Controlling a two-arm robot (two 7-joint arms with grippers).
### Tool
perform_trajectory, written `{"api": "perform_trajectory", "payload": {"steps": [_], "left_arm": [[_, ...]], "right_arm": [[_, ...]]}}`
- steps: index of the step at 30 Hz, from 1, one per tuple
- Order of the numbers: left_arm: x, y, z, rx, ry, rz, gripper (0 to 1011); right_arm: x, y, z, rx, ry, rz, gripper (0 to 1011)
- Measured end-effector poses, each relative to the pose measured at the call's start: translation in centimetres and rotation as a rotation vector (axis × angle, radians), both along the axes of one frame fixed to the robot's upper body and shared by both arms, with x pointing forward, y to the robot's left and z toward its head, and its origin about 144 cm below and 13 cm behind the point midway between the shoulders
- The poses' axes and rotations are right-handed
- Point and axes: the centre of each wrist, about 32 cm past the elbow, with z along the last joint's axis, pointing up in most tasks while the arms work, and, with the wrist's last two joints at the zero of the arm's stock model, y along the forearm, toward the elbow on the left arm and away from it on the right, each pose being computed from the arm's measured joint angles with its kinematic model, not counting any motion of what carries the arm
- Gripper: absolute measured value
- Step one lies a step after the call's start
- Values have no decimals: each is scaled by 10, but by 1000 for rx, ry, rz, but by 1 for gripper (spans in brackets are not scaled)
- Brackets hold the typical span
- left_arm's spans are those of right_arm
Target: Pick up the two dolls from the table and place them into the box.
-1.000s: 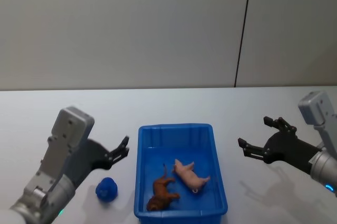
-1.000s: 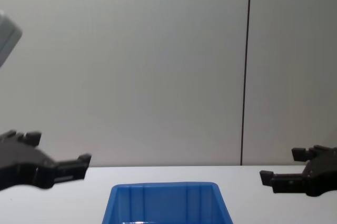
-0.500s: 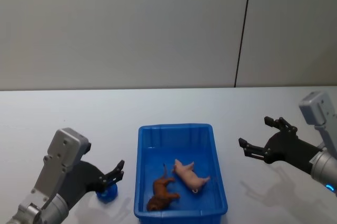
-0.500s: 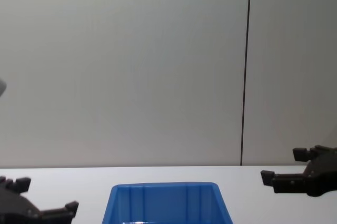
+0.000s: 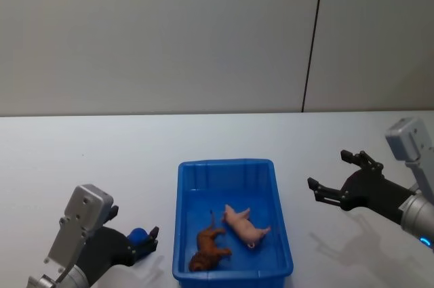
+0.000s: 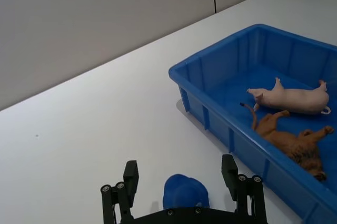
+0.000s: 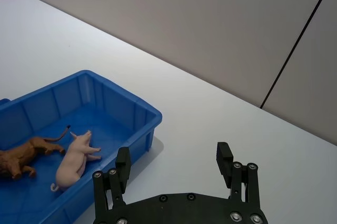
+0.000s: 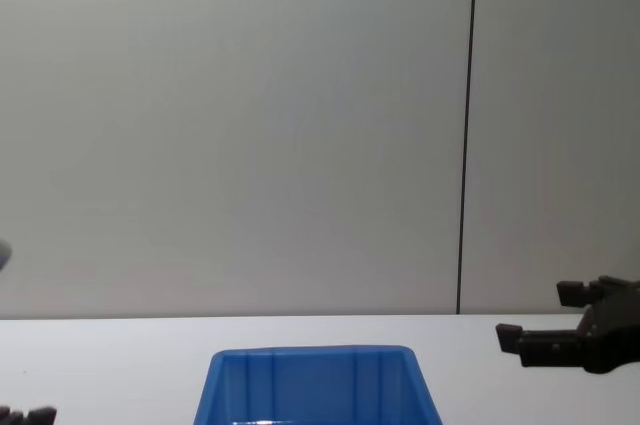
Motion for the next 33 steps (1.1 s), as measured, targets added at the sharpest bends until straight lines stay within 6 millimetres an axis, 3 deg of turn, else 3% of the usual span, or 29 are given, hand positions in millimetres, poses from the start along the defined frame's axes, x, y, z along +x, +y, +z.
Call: {"api": "perform_trajectory", "payload": {"steps": [11, 26, 33], "left_arm": [[2, 6, -21, -16, 52, -9, 1001], [8, 11, -31, -17, 82, -23, 998], [13, 15, -32, -6, 91, -32, 857]], "right_arm": [[0, 0, 0, 0, 0, 0, 1001], [0, 0, 0, 0, 0, 0, 1001], [0, 0, 0, 0, 0, 0, 1001]]}}
